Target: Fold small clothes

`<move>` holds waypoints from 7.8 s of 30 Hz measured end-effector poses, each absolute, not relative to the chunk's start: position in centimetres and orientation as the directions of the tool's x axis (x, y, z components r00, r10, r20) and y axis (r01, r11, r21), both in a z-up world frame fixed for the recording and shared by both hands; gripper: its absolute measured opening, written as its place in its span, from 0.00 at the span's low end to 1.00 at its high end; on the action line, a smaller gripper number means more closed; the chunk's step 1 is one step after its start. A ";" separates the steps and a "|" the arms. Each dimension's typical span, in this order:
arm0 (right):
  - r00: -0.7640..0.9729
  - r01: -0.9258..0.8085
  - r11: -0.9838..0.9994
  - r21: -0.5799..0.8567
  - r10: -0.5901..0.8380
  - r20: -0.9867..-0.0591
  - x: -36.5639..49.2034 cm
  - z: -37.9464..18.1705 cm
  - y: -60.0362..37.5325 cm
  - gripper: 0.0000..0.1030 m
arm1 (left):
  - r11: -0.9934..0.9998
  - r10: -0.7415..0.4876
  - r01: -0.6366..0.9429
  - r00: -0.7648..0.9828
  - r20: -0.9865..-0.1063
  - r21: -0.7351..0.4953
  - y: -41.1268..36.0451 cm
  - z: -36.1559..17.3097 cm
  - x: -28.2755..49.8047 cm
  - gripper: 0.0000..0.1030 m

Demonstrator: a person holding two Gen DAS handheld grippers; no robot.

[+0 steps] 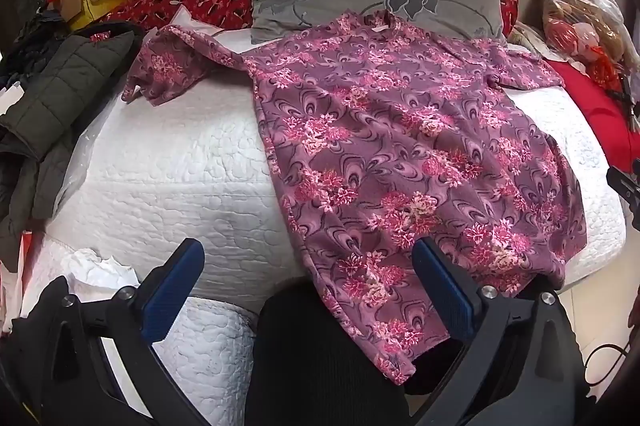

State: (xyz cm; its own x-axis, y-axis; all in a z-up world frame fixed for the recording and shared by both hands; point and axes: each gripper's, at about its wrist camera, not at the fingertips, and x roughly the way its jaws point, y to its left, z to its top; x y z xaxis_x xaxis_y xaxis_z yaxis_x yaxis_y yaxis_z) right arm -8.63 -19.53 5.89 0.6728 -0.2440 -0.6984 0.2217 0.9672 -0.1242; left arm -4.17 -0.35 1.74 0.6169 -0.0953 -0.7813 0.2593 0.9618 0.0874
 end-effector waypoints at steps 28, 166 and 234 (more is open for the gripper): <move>0.672 0.209 0.971 -0.113 -0.227 -0.705 -8.2 5.7 -20.7 0.99 | 0.963 -0.097 0.259 0.581 -0.808 0.071 -0.8 0.7 -3.3 1.00; 0.692 0.123 0.859 0.497 0.284 -0.663 27.5 2.3 -23.0 0.12 | 0.914 -0.405 0.087 0.276 -0.872 -0.397 5.6 -4.1 29.8 0.58; 0.622 0.054 0.845 0.531 0.388 -0.680 26.3 -2.4 -14.6 0.27 | 0.872 -0.464 0.094 0.473 -0.749 -0.480 11.5 4.9 26.5 0.42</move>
State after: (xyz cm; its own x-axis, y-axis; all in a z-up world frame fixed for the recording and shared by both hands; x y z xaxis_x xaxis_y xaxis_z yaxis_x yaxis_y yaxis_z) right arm 26.31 -14.59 -2.40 0.6224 0.3876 -0.6800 0.0541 0.8454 0.5314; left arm 26.53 11.54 4.95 0.4728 -0.4636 -0.7493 0.0943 0.8722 -0.4801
